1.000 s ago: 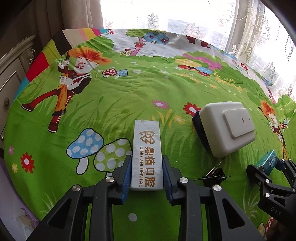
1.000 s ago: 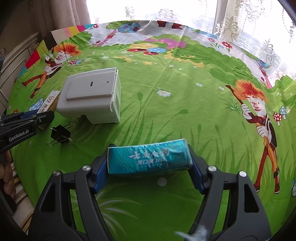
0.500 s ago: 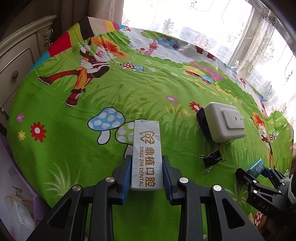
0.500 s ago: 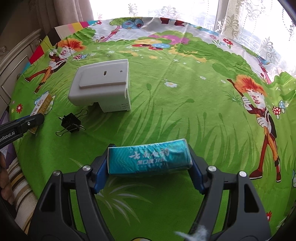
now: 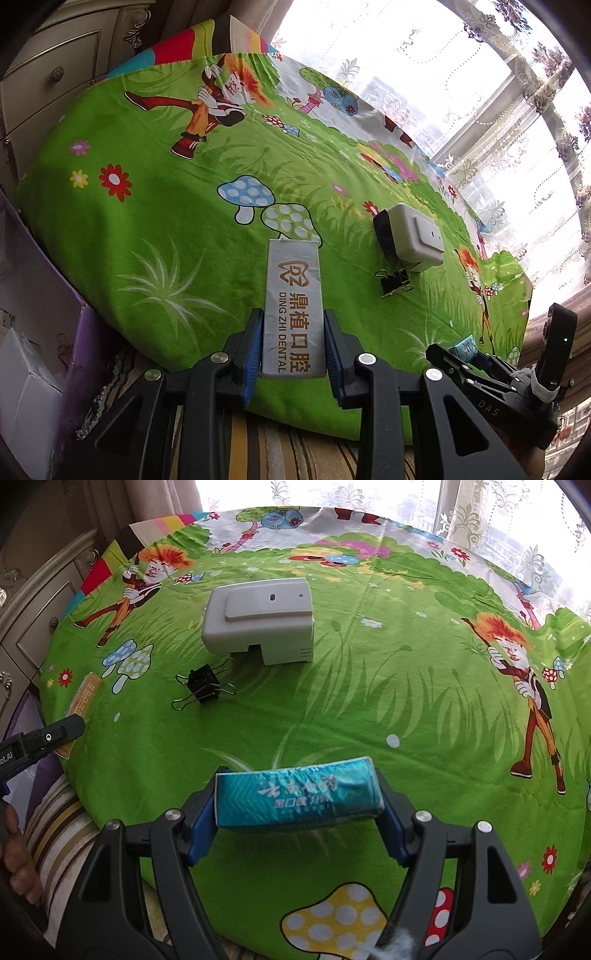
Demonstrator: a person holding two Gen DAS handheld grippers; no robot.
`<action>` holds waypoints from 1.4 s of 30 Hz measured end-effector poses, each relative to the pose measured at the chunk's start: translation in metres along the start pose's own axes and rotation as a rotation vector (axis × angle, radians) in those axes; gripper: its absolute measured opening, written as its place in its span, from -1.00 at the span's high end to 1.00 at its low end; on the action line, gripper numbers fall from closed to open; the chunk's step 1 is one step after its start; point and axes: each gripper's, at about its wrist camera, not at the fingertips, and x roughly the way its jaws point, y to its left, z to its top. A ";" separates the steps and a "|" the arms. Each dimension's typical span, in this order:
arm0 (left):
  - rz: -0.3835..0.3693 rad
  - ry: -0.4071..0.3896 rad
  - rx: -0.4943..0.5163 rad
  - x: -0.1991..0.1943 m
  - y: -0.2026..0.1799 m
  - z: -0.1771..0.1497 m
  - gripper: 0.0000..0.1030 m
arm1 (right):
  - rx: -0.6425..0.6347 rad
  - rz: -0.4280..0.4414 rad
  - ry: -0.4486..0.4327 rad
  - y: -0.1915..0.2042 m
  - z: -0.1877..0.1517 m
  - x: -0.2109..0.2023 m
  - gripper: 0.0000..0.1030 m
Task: Organize rigid objects
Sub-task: 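Carry teal box and 'DING ZHI DENTAL' box into the purple box and release both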
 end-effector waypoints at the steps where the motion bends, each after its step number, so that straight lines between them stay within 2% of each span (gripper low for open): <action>1: -0.017 0.001 -0.007 -0.002 0.002 -0.002 0.38 | 0.011 0.004 0.005 0.001 -0.003 -0.002 -0.47; 11: -0.192 0.002 -0.123 -0.027 0.036 -0.019 0.38 | 0.044 0.022 0.065 0.023 -0.021 -0.023 -0.47; 19: -0.263 -0.022 -0.184 -0.041 0.059 -0.021 0.38 | -0.022 0.016 0.087 0.059 -0.019 -0.034 -0.47; 29: -0.223 -0.126 -0.250 -0.072 0.094 -0.022 0.38 | -0.137 0.079 0.054 0.122 -0.007 -0.047 -0.47; 42: -0.128 -0.228 -0.459 -0.106 0.173 -0.024 0.38 | -0.295 0.210 0.066 0.210 -0.012 -0.044 -0.47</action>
